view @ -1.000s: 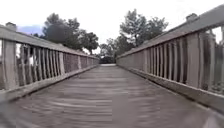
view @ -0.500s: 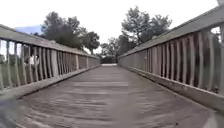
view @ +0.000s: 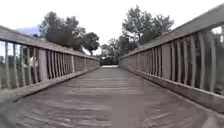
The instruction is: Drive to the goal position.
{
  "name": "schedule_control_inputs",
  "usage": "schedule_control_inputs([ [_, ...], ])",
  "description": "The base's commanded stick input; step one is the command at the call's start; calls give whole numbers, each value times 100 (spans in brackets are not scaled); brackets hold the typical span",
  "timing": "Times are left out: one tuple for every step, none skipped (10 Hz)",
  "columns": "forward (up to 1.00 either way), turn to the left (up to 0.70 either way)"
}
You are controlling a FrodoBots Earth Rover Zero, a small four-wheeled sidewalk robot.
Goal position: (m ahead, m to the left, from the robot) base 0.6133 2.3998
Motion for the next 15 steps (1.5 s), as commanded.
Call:
schedule_control_inputs([
  [100, 0],
  [100, 0],
  [100, 0],
  [100, 0],
  [100, 0],
  [100, 0],
  [100, 0],
  [100, 0],
  [100, 0],
  [100, 0],
  [100, 0],
  [100, 0],
  [100, 0],
  [97, 0],
  [85, 0],
])
